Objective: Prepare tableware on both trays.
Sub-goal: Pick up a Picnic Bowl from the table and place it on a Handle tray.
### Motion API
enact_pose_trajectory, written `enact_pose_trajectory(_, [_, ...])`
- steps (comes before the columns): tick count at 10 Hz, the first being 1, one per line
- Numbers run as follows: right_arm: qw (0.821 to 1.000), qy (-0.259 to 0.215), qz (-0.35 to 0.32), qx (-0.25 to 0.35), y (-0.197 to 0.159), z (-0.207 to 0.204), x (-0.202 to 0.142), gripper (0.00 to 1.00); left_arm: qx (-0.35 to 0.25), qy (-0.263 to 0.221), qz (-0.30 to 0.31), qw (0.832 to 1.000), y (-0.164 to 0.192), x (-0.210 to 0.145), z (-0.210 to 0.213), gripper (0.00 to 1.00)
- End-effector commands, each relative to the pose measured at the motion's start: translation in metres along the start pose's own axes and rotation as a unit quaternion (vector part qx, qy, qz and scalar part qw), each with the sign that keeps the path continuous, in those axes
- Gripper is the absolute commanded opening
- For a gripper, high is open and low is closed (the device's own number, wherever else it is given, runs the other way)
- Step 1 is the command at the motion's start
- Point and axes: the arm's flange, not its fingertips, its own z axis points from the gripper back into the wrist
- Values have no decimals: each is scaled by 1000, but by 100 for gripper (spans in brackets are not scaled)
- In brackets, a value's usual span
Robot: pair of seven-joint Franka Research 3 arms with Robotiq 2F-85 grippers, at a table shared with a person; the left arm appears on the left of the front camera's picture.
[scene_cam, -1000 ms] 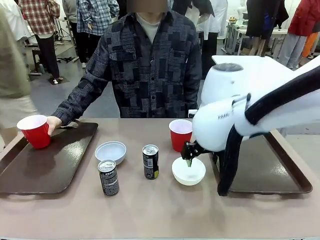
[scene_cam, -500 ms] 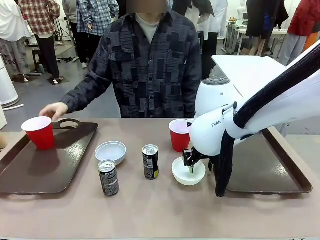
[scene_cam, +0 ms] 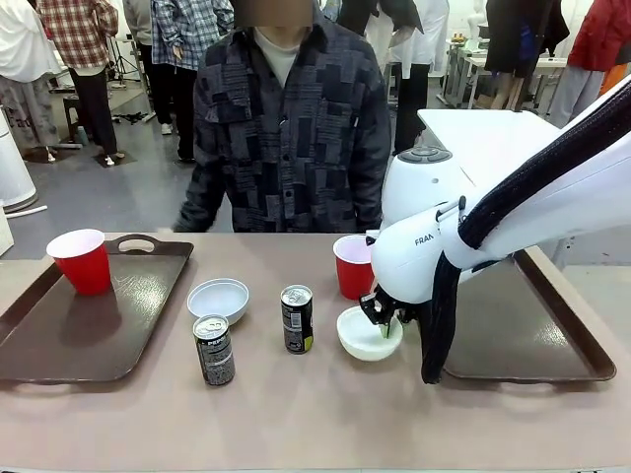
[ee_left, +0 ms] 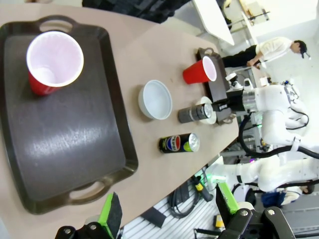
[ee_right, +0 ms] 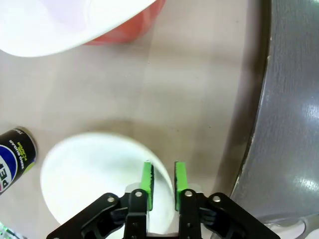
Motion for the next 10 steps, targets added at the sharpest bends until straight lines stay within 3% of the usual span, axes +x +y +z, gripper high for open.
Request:
enact_pose_trajectory(1, [1000, 4, 3, 12, -3, 2, 0, 0, -7, -4, 4, 1000, -1, 0, 1, 100])
enact_pose_trajectory(6, [1000, 12, 9, -10, -4, 7, -1, 0, -7, -4, 4, 1000, -1, 0, 1, 100])
enact_pose_trajectory(10, [999, -12, 38, 1, -7, 68, -9, 0, -7, -4, 4, 1000, -1, 0, 1, 100])
